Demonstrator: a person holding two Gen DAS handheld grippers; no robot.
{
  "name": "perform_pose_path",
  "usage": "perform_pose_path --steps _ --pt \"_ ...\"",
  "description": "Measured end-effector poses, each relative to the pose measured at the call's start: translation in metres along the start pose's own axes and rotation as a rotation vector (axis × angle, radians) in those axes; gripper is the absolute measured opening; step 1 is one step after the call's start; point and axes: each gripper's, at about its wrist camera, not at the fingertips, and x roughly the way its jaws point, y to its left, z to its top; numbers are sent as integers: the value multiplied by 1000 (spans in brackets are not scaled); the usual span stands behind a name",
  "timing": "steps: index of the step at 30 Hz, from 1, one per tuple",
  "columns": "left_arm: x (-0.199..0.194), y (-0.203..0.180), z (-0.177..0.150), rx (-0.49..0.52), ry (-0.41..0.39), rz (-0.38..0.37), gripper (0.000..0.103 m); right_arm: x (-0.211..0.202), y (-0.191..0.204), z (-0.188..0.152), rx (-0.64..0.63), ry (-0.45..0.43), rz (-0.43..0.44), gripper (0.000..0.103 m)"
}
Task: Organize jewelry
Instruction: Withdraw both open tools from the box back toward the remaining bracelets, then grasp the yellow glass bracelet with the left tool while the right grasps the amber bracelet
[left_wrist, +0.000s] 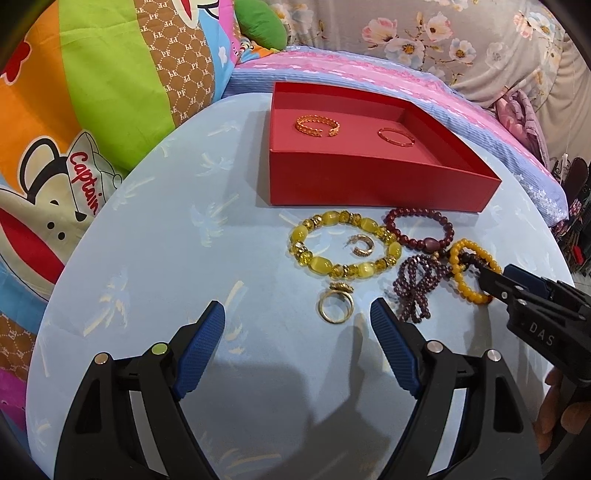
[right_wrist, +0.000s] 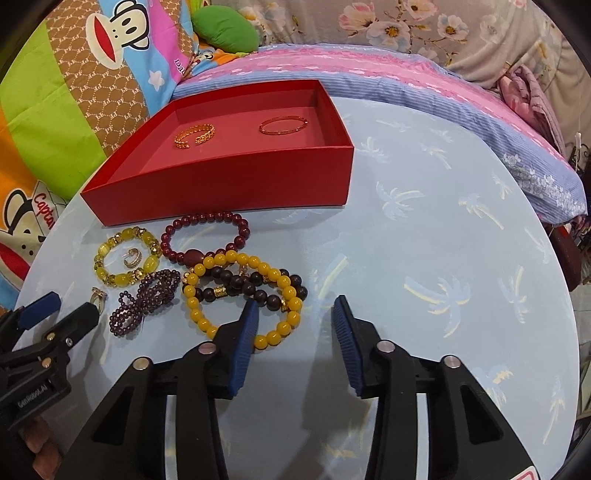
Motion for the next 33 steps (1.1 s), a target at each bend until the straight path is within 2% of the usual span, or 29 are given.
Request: perform_pose_path --steps 4,10,21,24,26,33 --pt "3 6 12 -19 -9 8 77 -1 -4 -1 15 -1 -8 20" --pt "17 6 31 -12 -10 20 77 -1 -11 0 54 19 18 7" --pt "37 2 42 22 10 38 46 -1 -15 1 81 31 50 7" --pt "35 -3 40 47 10 27 27 -1 -16 2 84 32 56 7" --pt "33 -6 38 53 15 10 10 -1 -17 2 87 33 59 7" --pt "19 -8 34 42 15 -18 10 -8 -24 1 108 22 62 7"
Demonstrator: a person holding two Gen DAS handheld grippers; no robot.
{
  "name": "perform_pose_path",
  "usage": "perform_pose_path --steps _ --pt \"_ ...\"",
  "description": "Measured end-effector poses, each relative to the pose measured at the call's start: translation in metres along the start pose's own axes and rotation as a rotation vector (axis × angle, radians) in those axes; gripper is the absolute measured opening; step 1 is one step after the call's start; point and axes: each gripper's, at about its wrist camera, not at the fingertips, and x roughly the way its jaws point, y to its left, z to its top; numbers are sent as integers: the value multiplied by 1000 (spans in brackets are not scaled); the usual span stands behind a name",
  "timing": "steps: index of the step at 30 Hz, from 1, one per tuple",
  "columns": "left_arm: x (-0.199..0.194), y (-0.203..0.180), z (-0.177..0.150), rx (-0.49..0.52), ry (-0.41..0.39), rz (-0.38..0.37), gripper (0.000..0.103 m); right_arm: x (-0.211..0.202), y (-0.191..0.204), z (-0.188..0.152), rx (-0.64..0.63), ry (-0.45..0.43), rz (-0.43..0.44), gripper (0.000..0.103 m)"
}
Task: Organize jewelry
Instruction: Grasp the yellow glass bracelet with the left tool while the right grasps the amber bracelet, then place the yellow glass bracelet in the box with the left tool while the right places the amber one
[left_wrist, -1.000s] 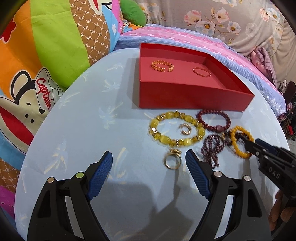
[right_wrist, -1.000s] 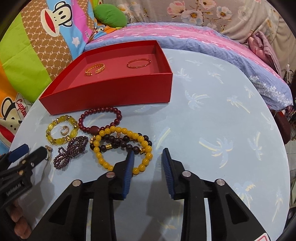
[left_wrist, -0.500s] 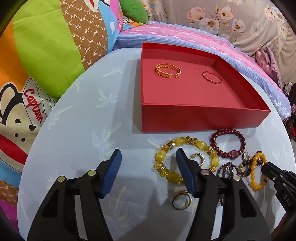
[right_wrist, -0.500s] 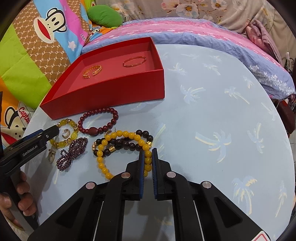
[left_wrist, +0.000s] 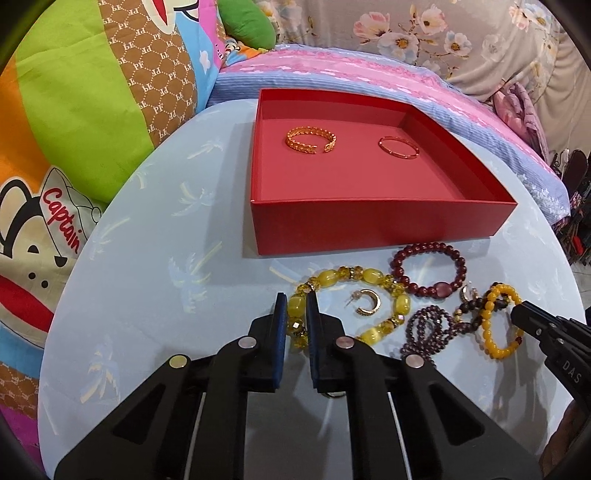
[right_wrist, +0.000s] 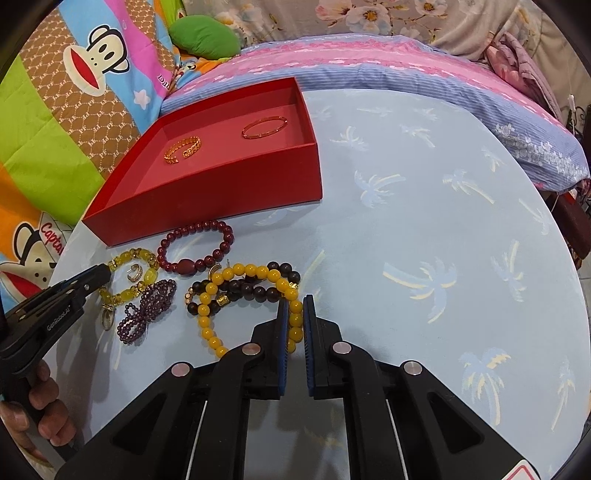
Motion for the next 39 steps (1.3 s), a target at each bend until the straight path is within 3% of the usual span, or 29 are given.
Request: perform_pose_path --steps 20,31,39 --pt "-62 -32 26 58 -78 -113 9 -51 0 22 -11 -112 29 7" --pt "-78 -55 96 91 -174 -208 10 -54 11 76 -54 -181 68 7" --pt "-44 -58 140 51 -157 -271 10 -28 26 129 -59 -189 104 7"
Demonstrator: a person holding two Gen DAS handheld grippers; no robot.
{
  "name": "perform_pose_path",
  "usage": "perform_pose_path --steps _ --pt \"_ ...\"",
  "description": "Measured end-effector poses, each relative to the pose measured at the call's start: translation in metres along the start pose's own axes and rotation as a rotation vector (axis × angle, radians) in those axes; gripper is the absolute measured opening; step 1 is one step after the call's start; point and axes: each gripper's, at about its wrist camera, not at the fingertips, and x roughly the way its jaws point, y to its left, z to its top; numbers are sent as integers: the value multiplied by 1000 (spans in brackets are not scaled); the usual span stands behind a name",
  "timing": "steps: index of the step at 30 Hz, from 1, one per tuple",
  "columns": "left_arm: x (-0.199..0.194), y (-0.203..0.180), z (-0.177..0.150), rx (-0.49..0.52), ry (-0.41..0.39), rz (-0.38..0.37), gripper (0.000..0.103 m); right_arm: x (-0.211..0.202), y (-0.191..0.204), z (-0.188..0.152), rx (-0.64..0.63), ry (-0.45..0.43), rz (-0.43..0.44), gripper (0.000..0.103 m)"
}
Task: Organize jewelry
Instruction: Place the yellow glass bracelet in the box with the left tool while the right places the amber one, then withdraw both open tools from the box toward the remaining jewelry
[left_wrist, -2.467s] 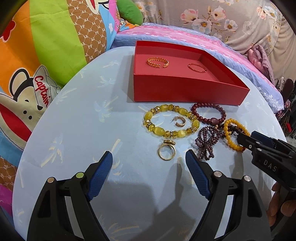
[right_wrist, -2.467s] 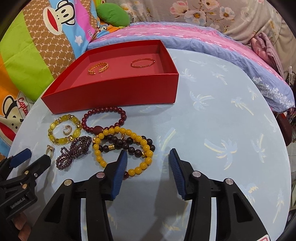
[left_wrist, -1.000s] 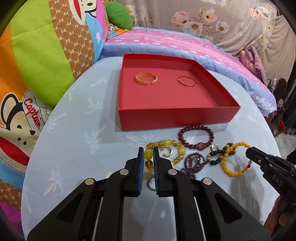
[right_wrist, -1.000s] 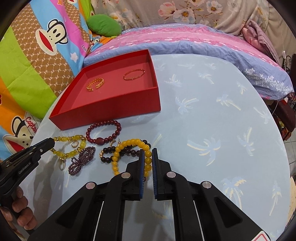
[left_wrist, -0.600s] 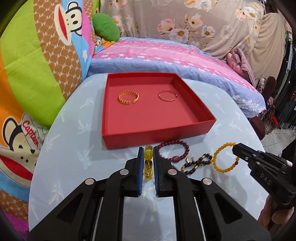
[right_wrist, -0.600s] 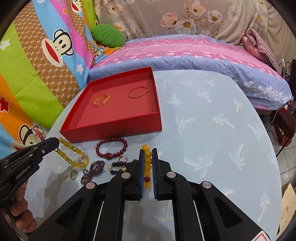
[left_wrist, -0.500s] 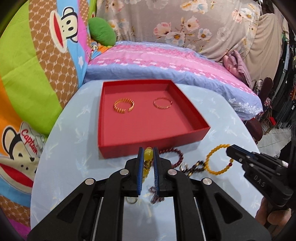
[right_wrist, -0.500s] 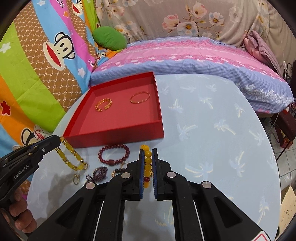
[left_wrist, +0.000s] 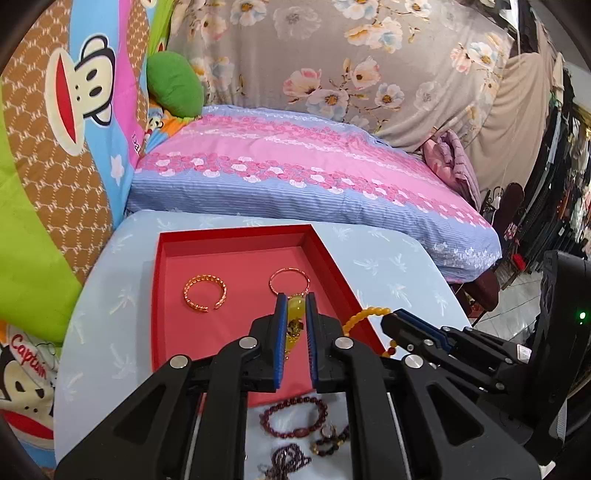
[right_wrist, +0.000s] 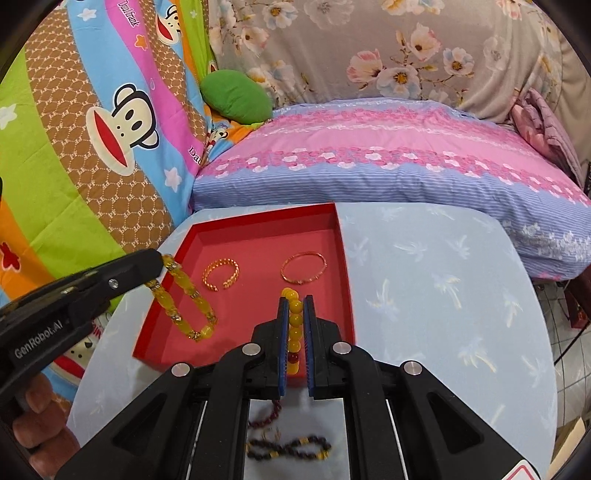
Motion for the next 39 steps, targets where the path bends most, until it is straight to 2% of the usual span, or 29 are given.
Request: perform_pose_path --steps 6,11,14,21,22,23,25,26,28,39 --pt "43 28 -8 -44 79 55 10 41 10 7 -11 58 26 7" --pt "71 50 -27 -26 141 161 10 72 12 -2 -23 120 20 7" --pt "78 58 -34 12 146 238 10 86 7 -5 -22 145 0 7" --pt "87 65 -35 47 145 300 10 108 5 -3 -43 163 -38 8" --pt "89 65 -34 51 141 308 13 109 6 -3 -43 160 -45 9" --pt "89 65 -34 54 136 321 23 109 7 -3 -42 153 -52 12" --pt "87 64 -35 56 114 340 41 107 7 -2 -43 141 -62 28" --pt "85 64 -34 60 102 346 44 105 8 -3 -43 132 -64 32" --pt "84 62 -35 73 93 356 47 101 9 -5 -48 117 -68 38" --pt "74 53 -42 74 96 361 49 76 11 -9 -34 96 -40 38"
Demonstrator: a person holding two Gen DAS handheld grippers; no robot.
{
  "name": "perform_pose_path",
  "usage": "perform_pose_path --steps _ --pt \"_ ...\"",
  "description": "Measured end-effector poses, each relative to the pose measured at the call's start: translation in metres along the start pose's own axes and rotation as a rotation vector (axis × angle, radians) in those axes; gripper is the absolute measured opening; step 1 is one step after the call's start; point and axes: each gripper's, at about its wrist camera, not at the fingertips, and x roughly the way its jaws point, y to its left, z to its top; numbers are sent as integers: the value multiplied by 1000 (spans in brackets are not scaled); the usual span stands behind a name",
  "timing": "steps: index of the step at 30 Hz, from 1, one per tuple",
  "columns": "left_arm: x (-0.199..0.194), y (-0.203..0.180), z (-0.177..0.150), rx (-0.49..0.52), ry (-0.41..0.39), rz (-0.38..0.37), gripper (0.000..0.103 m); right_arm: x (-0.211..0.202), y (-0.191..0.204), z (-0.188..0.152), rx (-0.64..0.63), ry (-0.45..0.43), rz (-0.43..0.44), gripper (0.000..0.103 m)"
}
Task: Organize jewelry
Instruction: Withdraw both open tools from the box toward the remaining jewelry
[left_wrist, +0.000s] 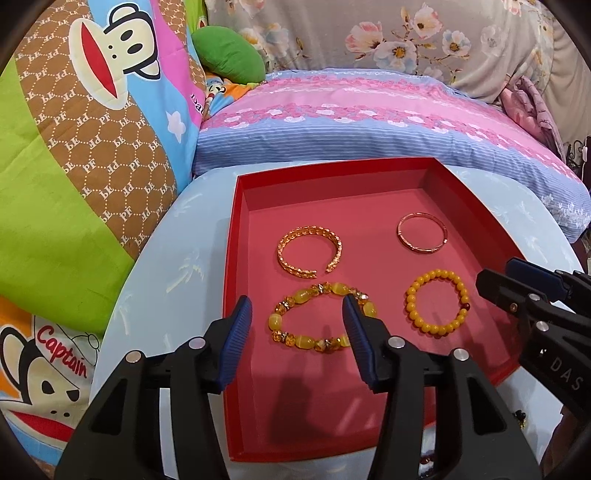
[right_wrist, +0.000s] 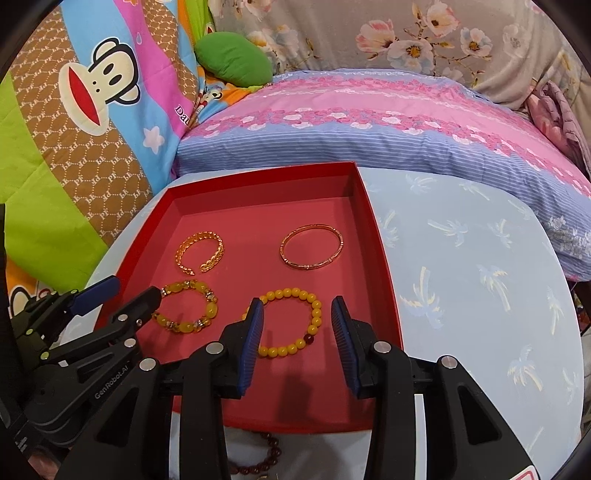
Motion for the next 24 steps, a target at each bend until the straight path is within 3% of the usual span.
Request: perform_pose_path --steps 15,24 --pt "-41 -6 -20 -10 -21 -24 49 -50 -1 -23 20 -36 14 38" --pt "-67 4 -49 -45 -18 -54 49 -74 -12 -50 49 -34 6 38"
